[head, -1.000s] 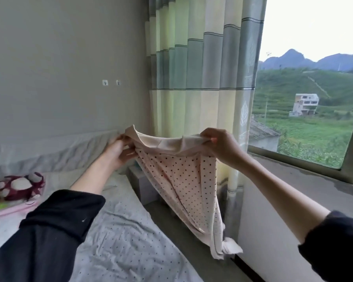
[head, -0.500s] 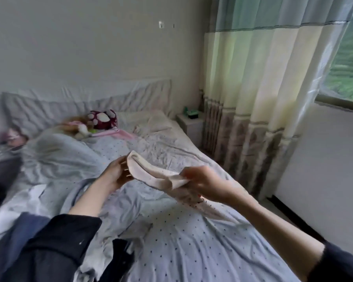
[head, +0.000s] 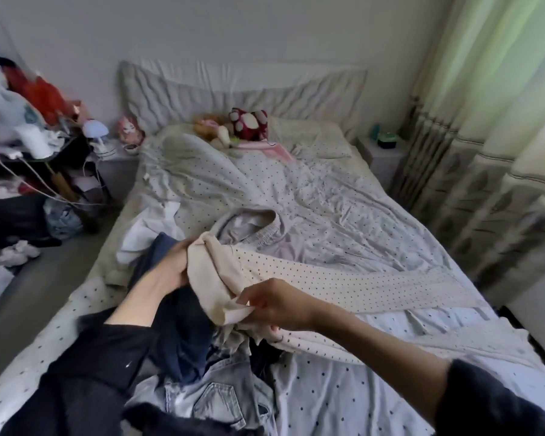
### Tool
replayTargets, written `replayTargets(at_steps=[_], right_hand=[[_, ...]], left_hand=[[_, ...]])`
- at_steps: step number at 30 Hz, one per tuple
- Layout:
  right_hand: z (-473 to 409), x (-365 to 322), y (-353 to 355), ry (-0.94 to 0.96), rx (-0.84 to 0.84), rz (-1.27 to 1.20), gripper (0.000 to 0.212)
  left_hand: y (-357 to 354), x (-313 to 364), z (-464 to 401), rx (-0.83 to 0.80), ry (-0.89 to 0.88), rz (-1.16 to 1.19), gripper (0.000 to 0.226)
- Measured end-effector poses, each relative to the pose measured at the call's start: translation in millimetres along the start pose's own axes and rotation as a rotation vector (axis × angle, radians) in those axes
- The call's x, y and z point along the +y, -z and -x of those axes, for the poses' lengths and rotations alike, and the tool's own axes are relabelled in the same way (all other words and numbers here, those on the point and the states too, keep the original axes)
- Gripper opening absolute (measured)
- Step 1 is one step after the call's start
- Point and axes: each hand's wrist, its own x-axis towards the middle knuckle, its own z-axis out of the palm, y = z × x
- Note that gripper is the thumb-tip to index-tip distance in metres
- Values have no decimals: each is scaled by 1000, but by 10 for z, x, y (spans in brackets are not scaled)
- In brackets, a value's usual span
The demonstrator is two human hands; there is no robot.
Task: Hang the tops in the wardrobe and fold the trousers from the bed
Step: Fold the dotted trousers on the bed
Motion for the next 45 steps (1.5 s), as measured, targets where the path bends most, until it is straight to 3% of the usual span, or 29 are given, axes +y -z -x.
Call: replayTargets(at_steps=[4,8,14,18,23,25,27,31,35,38,41,45], right_hand=[[-364,114,-470,-5,-152,0,25],[-713,290,-851,-7,-189,-41,30],[-1000,832,-1328,-182,-570,49,40],[-1143,1159,-1292,-241,-446,3,35],[-1381,1452,-1122,-310,2,-1,23],[-1499,1542,-1016,-302,127,75,23],[-1613,1661,-892,-297,194,199,26],[-1687,1986,-684,-427,177,335,36],[-1482,2274,-579,-479,78,415,42],[-1292,2437,-434,-474,86,441,43],[-1033,2648,-227,-494,71,492,47],[-456,3094,104,-535,60,498,50]], left_hand=[[484,-230,-229,-23,105,2,32],[796,-293,-523,-48,103,12,26],[1195,-1097,-728,186,210,-133,27],[1178,-1393,-774,300,165,-186,32],[983,-1514,-842,294,-4,-755,43],[951,-1523,-894,288,-41,-923,35],[946,-1482,-927,311,-74,-913,17],[1037,-1446,-993,483,-197,-869,11],[888,-1463,-989,557,-127,-1051,24],[567,-1418,-930,597,-294,-1128,29],[115,-1433,-850,473,-559,-1202,28],[-663,-1722,-777,193,-657,-1246,27]])
